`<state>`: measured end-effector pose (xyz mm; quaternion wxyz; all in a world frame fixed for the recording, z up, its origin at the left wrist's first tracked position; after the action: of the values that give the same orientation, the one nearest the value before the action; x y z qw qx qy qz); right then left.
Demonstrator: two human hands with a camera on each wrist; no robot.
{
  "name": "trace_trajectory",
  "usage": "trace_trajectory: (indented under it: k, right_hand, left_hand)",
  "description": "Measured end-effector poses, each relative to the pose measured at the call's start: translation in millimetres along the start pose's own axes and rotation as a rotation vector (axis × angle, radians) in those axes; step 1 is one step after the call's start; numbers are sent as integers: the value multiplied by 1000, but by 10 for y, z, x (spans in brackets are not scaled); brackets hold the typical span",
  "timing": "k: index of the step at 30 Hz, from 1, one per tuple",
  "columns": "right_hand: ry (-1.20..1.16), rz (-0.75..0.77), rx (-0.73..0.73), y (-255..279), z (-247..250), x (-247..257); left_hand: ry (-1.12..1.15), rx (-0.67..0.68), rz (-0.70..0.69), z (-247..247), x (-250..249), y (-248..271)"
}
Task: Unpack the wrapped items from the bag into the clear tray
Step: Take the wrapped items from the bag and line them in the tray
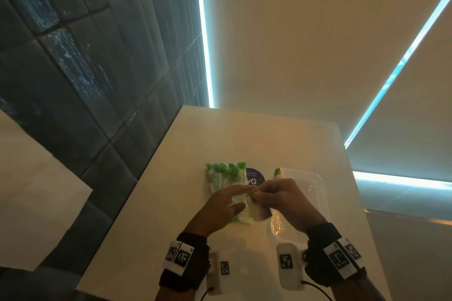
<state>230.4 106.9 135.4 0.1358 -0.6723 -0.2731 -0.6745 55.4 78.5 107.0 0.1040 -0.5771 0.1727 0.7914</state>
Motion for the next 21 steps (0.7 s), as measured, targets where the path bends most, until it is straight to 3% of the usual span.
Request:
trace_trajectory:
  k: [4, 7, 9, 12, 18, 21]
  right_hand:
    - [-129, 21, -38, 23, 99, 60]
    - [-232, 20, 10, 23, 109, 100]
    - [-288, 29, 41, 24, 117, 121]
    - [-357, 55, 39, 42, 170, 147]
    - [-449, 113, -133, 98, 346, 124]
    - [-349, 79, -247, 95, 408, 46]
  left_hand:
    - [132, 19, 102, -78, 209, 19]
    - [-80, 162, 187, -331, 357, -44]
    - [-134, 161, 159, -485, 348, -94]
    - [12, 56, 70, -567, 316, -124]
    - [341, -247, 129, -340, 471, -64]
    - [477, -325, 116, -223, 433, -13]
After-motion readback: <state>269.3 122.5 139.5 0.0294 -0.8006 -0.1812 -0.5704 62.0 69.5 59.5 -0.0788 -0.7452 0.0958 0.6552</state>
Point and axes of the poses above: each hand's wrist, its own y-axis away from the middle knuckle, its own z-axis out of the back of the hand, x = y × z, the point moved 3 cm from there along -y, towards the middle knuckle, and after that the axes turned 8 degrees about x, right-handed, at the moved point
